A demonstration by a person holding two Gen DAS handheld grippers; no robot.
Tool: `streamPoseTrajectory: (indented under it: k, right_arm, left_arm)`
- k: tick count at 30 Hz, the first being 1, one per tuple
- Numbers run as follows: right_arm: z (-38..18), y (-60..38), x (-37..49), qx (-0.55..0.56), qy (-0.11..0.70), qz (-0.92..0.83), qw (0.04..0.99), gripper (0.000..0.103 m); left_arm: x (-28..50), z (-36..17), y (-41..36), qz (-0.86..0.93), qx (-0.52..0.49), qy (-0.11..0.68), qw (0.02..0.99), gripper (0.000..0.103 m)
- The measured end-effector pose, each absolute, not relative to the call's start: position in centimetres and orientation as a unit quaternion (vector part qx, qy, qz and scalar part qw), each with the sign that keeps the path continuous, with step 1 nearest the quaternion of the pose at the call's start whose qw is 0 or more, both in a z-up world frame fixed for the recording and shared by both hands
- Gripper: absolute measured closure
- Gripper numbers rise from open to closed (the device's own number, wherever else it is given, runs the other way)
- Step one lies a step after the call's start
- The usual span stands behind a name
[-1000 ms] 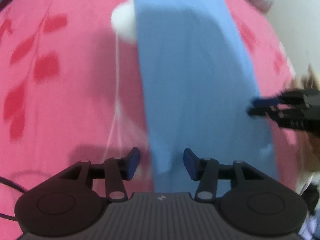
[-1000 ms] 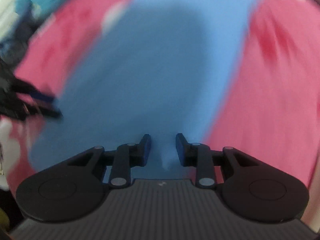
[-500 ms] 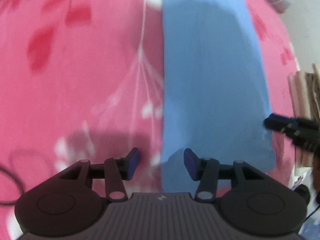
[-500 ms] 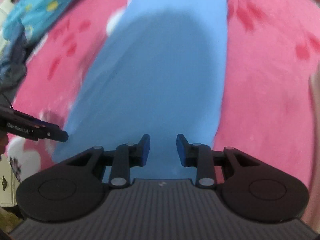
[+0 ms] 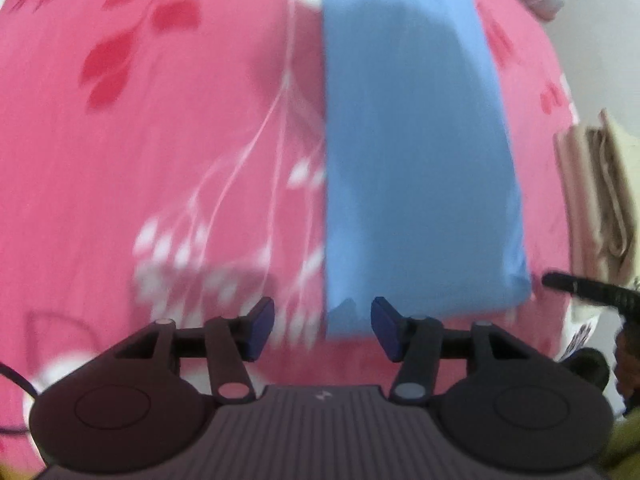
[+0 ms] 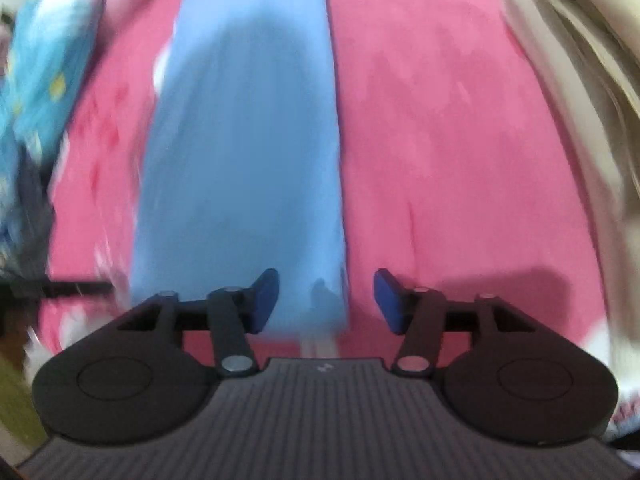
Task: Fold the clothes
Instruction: 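Grasp the strip end with both grippers side by side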
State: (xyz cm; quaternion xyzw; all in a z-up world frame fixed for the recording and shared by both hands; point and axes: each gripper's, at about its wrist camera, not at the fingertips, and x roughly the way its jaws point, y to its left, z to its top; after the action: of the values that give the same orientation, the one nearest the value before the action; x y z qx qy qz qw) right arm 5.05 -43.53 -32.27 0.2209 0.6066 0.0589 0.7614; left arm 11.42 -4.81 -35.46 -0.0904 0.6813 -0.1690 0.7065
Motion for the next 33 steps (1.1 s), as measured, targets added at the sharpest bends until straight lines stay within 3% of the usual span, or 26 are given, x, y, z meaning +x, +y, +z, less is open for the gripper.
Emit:
streamPoseTrajectory:
  k: [11,22,24,25,26,29,31,33]
  right_arm:
    - [-36.1,-42.5,10.0,0.241,0.564,0.064,0.787,0.047]
    - [-36.7,-43.1,0.2,0.331,0.617,0.069,0.71,0.047]
    - [-36.9,-43.0,-0.3,0.338,0.625,0.067,0.701,0.054]
    - [-36.9,-42.9,-0.3,0.335,0.628,0.066,0.699,0.063]
    - [-37.0,-43.0,-0.2,0.334,0.631,0.064,0.697,0.073]
    - [-37.2,-43.4,0.0,0.339,0.636,0.068,0.689,0.09]
    - [-37.0,-43.5,0.1,0.34,0.637,0.078,0.687,0.094]
    - [-36.4,-43.3,0.1,0.333,0.636,0.09,0.69,0.096]
  left_arm:
    - [15.3,-39.4,-9.5,-0.201,-0.071,0.633,0.744,0.049]
    - [9.2,-40.6,-8.0,-0.199,-0.145,0.693,0.677,0.051]
    - [8.2,-40.8,-8.2,-0.2,-0.14,0.699,0.672,0.055]
    - [8.0,-40.9,-8.3,-0.199,-0.137,0.701,0.671,0.059]
    - [8.0,-41.0,-8.3,-0.197,-0.135,0.702,0.671,0.065]
    - [8.3,-41.2,-7.8,-0.185,-0.144,0.707,0.668,0.081]
    - [8.5,-41.3,-7.5,-0.185,-0.147,0.706,0.668,0.092]
    - [8.4,-41.0,-7.8,-0.193,-0.139,0.701,0.673,0.097]
